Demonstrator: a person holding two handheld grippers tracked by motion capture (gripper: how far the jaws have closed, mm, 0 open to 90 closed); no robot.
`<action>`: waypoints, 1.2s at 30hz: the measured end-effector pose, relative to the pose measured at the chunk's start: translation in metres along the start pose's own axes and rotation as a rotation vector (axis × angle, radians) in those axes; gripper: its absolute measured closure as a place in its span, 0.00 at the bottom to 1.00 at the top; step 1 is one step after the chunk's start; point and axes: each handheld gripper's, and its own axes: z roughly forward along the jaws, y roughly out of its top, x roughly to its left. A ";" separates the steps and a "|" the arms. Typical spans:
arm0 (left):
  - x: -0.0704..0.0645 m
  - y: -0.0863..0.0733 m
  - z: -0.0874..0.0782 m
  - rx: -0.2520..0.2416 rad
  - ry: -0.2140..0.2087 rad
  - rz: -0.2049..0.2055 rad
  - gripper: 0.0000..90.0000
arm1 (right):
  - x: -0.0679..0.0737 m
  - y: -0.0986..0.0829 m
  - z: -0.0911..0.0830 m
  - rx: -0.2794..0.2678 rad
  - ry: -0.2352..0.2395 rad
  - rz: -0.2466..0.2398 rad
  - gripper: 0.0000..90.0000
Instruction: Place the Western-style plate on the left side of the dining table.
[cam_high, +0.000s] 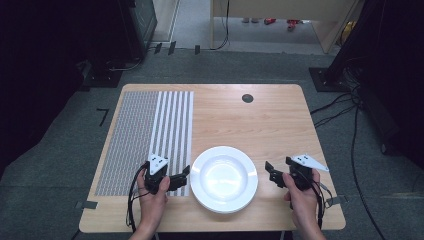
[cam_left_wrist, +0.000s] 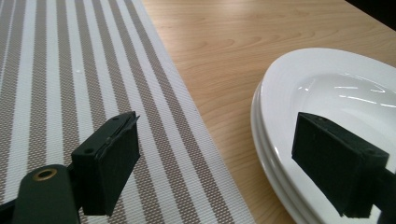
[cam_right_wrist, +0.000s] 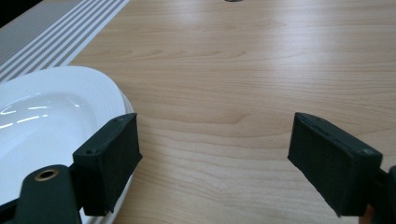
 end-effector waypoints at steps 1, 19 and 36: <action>-0.001 0.000 0.001 0.001 -0.001 0.000 0.17 | 0.001 0.000 0.001 0.000 0.002 0.004 0.19; -0.012 -0.009 0.002 0.013 -0.056 0.002 0.17 | 0.023 -0.003 0.018 0.026 0.073 -0.028 0.19; -0.017 -0.014 0.005 0.032 -0.118 -0.018 0.17 | 0.030 -0.013 0.024 0.037 0.130 0.020 0.23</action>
